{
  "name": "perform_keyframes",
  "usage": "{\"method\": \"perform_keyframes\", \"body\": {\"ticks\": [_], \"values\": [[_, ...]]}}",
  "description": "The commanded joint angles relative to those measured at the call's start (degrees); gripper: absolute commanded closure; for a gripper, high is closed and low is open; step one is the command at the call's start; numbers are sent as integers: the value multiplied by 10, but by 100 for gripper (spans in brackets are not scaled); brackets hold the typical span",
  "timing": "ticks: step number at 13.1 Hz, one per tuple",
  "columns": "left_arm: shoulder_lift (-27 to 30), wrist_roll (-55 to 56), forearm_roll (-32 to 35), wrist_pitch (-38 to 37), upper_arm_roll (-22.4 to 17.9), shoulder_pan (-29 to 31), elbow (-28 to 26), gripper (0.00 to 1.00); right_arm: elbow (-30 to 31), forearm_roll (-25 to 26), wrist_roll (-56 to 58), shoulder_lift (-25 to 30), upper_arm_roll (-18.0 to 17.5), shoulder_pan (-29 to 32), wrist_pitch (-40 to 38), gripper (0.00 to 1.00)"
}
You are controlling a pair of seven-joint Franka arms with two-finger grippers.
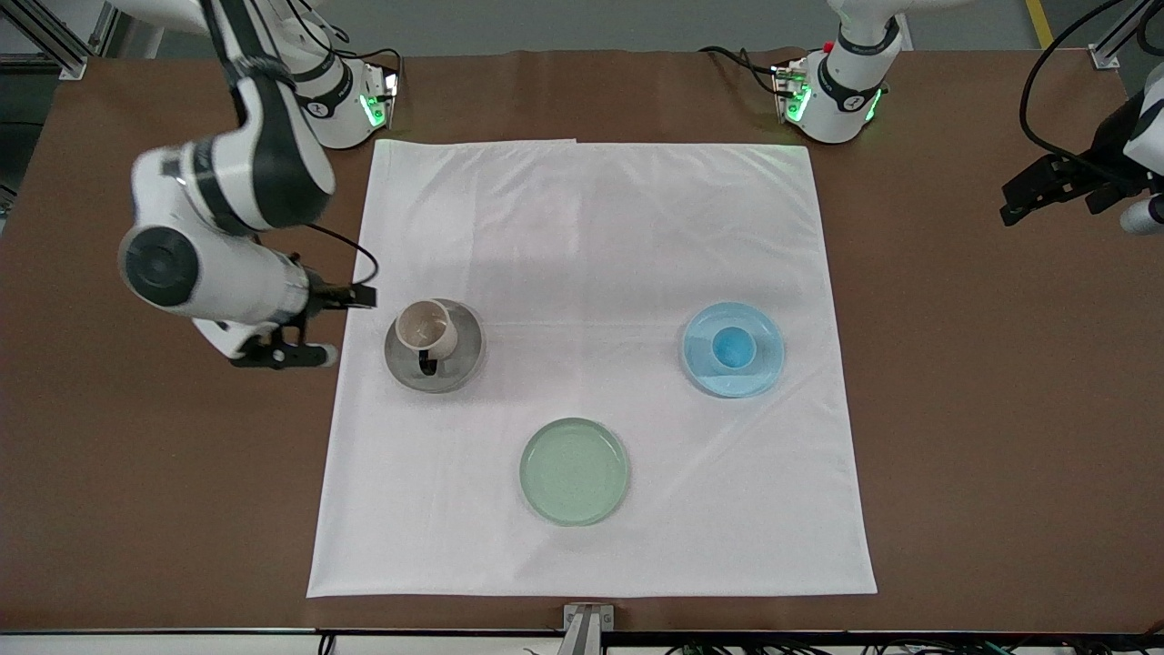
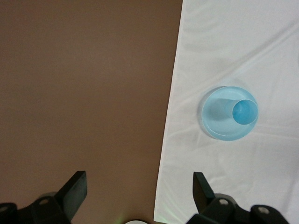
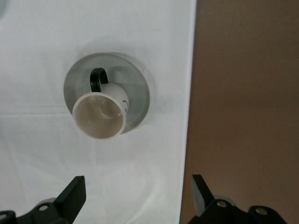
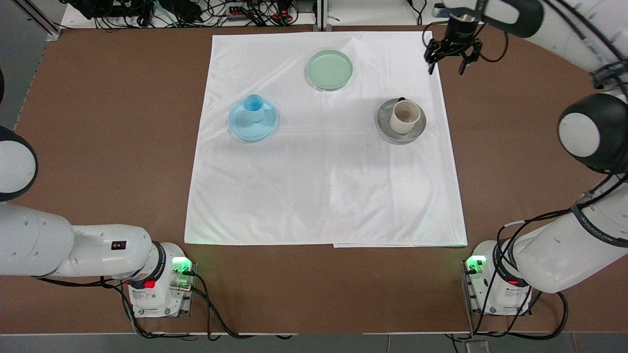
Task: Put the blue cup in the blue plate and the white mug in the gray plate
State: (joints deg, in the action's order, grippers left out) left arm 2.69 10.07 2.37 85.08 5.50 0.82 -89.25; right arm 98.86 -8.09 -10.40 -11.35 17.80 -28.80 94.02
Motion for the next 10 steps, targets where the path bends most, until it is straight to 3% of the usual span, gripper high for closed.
{"method": "perform_keyframes", "body": {"ticks": [1,3,6,10], "values": [[15,-2,-10,-6,0,-5,-12,0,100,47,8,110,12,18,7,0],[26,-4,-10,-9,2,-6,-16,0,121,61,59,149,12,68,7,0],[27,-8,-10,-16,3,-2,-17,0,119,67,133,162,12,140,12,0],[28,-8,-20,-25,7,1,-16,0,39,101,134,152,11,154,15,0]]}}
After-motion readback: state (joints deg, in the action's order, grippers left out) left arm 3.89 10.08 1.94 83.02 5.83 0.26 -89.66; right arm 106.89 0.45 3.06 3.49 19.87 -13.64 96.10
